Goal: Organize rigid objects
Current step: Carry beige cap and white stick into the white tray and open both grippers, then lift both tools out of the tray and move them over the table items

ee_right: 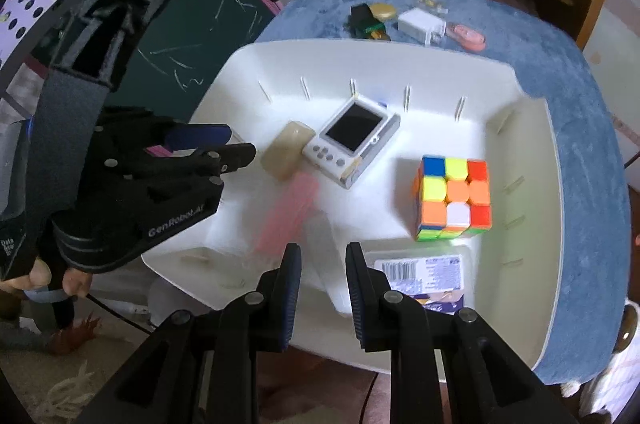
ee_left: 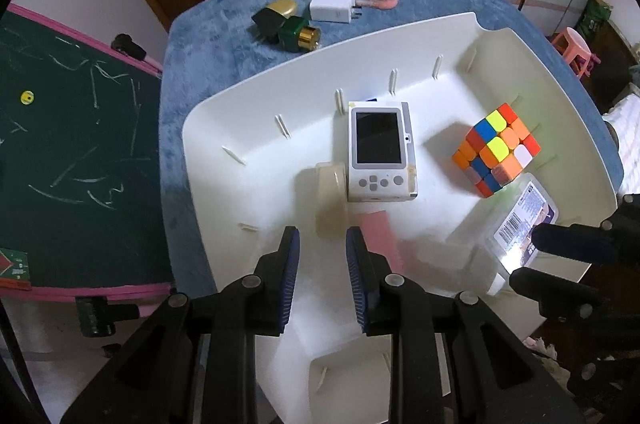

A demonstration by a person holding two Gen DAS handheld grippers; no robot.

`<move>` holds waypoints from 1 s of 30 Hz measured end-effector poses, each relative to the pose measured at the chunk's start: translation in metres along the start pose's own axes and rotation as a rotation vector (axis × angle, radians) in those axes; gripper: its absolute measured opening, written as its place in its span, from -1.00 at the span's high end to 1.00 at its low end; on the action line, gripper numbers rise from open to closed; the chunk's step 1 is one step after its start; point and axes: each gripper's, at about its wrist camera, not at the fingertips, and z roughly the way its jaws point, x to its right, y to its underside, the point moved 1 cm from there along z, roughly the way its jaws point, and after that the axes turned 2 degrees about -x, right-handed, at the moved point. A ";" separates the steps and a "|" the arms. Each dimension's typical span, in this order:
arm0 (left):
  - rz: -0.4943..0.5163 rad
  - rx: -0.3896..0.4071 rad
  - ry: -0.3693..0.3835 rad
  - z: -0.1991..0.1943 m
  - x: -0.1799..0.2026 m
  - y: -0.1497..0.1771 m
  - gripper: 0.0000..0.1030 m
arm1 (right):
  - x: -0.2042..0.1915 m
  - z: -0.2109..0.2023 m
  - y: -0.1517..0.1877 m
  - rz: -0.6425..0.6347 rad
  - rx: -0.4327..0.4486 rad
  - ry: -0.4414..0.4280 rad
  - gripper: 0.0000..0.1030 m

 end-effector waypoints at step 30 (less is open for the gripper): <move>-0.192 0.060 0.053 -0.052 -0.037 -0.040 -0.24 | 0.038 -0.048 -0.024 0.051 0.097 0.005 0.12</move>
